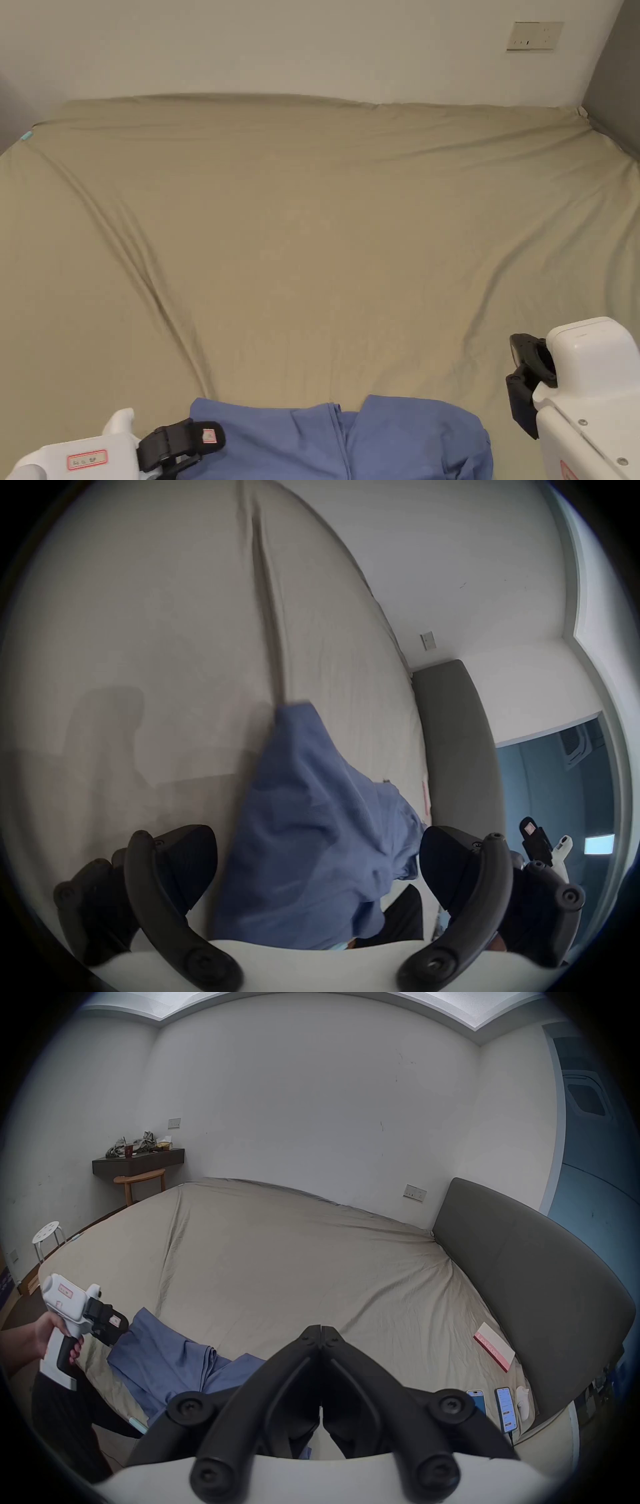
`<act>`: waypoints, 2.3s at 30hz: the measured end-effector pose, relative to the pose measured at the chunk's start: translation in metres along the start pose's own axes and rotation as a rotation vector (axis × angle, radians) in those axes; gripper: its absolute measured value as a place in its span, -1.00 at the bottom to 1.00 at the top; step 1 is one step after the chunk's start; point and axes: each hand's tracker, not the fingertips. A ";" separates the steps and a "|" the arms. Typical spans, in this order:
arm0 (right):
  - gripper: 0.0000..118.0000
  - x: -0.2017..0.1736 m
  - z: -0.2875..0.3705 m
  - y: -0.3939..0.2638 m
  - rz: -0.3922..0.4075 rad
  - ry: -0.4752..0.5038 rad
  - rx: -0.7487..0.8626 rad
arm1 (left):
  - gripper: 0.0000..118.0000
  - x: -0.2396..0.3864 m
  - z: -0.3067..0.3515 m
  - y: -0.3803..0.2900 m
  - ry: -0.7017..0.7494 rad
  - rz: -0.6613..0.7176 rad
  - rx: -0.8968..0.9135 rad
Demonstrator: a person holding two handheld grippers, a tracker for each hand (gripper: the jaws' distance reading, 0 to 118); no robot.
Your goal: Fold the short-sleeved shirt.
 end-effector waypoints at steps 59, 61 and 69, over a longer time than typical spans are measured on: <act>-1.00 0.005 -0.008 -0.005 -0.005 0.028 -0.020 | 0.10 0.142 -0.106 -0.052 0.434 -0.590 -0.108; -1.00 0.005 -0.010 -0.005 -0.006 0.029 -0.022 | 0.76 0.144 -0.094 -0.052 0.325 -0.532 -0.109; -1.00 0.005 -0.009 -0.002 -0.013 0.029 -0.011 | 0.57 0.150 -0.026 -0.037 0.340 -0.559 0.176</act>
